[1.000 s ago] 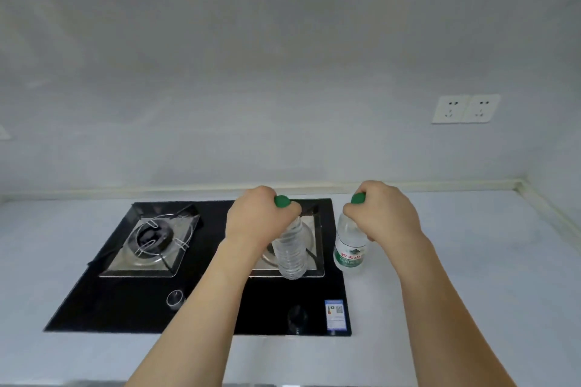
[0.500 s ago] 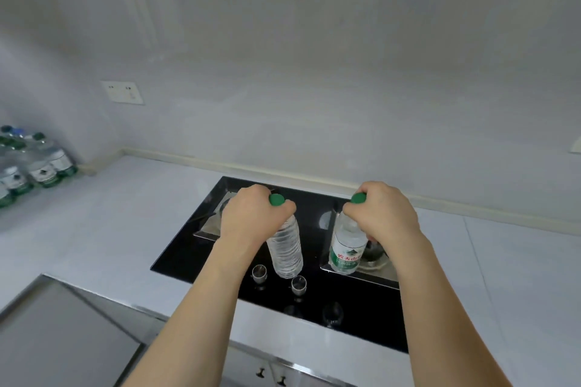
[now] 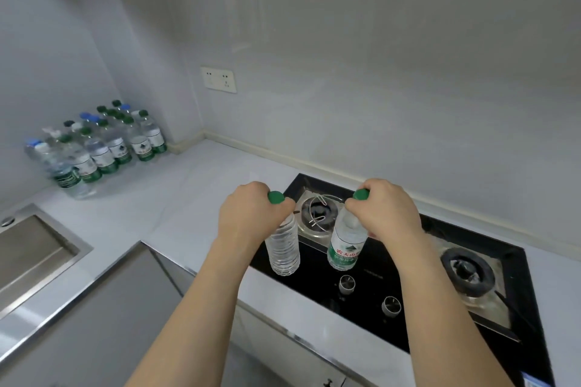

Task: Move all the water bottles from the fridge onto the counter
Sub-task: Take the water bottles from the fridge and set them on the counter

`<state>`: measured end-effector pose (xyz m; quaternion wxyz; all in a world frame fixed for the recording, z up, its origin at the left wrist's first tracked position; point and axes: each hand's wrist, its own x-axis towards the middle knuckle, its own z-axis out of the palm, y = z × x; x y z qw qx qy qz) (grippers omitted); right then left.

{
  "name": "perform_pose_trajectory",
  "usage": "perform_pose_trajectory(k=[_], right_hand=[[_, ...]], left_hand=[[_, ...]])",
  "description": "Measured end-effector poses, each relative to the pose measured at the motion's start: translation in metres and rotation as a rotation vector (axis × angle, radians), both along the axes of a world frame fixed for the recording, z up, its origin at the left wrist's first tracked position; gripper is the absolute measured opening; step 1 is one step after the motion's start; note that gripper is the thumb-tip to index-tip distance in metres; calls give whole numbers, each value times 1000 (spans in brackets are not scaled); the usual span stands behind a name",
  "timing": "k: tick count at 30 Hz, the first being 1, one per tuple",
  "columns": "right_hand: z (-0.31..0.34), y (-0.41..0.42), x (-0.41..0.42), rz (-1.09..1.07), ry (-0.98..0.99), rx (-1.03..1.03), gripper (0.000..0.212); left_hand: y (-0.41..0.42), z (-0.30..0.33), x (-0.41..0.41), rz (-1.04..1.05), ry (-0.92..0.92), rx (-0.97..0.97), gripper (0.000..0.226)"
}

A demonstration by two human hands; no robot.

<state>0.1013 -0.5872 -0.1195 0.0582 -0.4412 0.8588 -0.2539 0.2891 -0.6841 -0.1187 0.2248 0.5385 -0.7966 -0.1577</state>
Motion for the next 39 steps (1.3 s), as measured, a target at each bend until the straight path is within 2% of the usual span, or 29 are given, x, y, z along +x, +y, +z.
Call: perform_pose_trajectory(k=[11,30,39], right_hand=[[9,-93,78,131,-13,-39,16],[1,-271,89,331,-60,-51,15],[-4,-331,135,356,-68,-27,13]], left_hand=[[-71,-12,82,151,-6,37,39],[-212,-15,99,350,-12,79,41],[-270,-19,145,345,-7,114,37]])
